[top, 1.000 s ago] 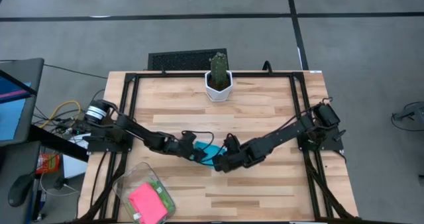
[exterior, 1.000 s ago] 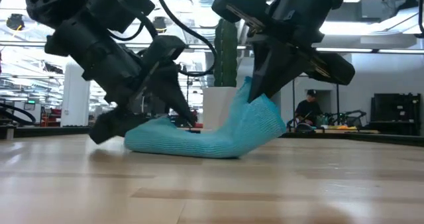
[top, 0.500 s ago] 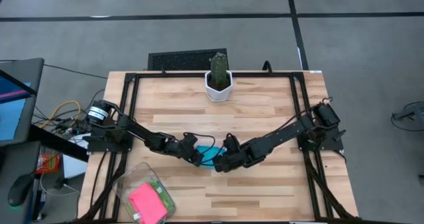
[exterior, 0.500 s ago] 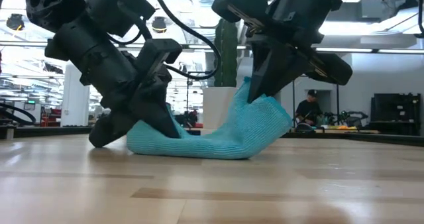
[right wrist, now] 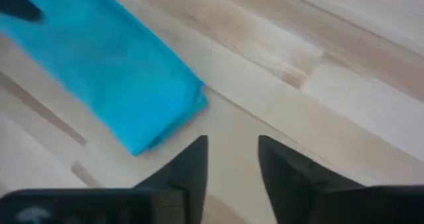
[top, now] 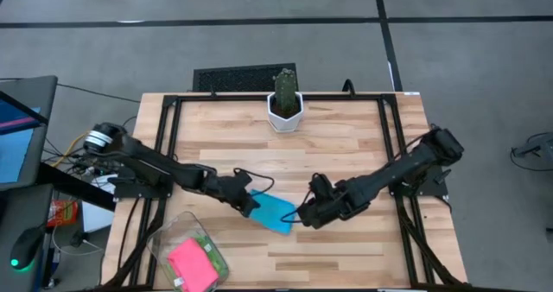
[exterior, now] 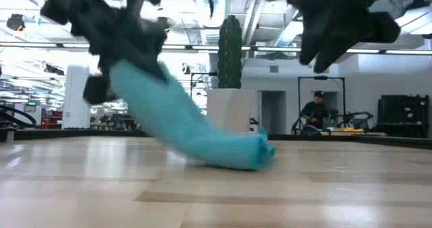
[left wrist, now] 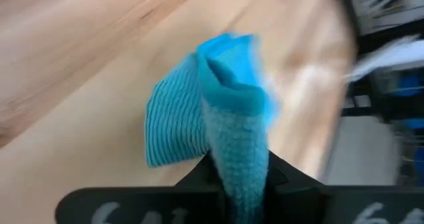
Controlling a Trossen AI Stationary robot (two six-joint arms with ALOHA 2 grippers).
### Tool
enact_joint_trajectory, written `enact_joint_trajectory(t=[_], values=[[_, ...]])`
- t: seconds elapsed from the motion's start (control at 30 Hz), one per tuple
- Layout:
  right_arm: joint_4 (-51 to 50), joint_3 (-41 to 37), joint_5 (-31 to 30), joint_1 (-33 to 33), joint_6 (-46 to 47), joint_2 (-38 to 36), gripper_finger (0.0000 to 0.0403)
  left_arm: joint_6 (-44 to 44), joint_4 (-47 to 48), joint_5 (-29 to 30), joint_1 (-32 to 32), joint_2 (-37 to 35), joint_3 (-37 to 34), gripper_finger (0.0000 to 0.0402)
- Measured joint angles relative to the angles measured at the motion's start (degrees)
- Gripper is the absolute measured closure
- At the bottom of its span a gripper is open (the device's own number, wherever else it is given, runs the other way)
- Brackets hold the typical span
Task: Fold microfiber towels
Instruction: Put the folded blue microfiber cloth into the transparent bin
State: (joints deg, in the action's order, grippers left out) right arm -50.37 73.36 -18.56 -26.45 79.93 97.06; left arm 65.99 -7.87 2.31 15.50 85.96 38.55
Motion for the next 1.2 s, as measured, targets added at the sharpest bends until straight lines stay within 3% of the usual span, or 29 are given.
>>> enact_joint_trajectory(t=[0.17, 0.27, 0.4, 0.5, 0.6, 0.83, 1.03, 1.2], values=[[-3.08, 0.17, -1.90, -2.88, 1.78, -2.33, 0.0200, 0.01, 4.77, -1.20, 0.39, -8.93, 0.11, 0.0396], [-7.26, -0.02, -3.88, -4.50, 4.79, -2.36, 0.0176, 0.25, 8.60, -5.17, 1.89, -15.10, 2.72, 0.0397], [-9.76, -0.04, -4.49, -5.45, 6.04, -2.00, 0.0168, 0.51, 18.68, -9.90, 6.96, -21.36, 9.77, 0.0397], [-9.22, -0.02, -4.53, -5.24, 5.91, -1.03, 0.0172, 2.32, 29.37, -8.55, 13.39, -23.53, 16.60, 0.0397], [-8.29, 0.08, -4.62, -5.19, 5.72, -0.87, 0.0179, 5.86, 36.45, -3.27, 20.61, -22.89, 22.43, 0.0397], [-7.33, -0.02, -4.46, -4.71, 5.52, 0.83, 0.0189, 17.18, 32.38, 10.10, 35.87, -15.06, 29.14, 0.0397], [-6.95, -0.02, -4.31, -4.64, 3.57, 1.43, 0.0194, 21.96, 26.96, 9.38, 41.23, -4.06, 33.30, 0.0397], [-6.12, 0.00, -4.29, -4.36, 1.01, 1.38, 0.0196, 24.58, 29.26, 9.57, 42.46, -2.54, 34.44, 0.0397]])
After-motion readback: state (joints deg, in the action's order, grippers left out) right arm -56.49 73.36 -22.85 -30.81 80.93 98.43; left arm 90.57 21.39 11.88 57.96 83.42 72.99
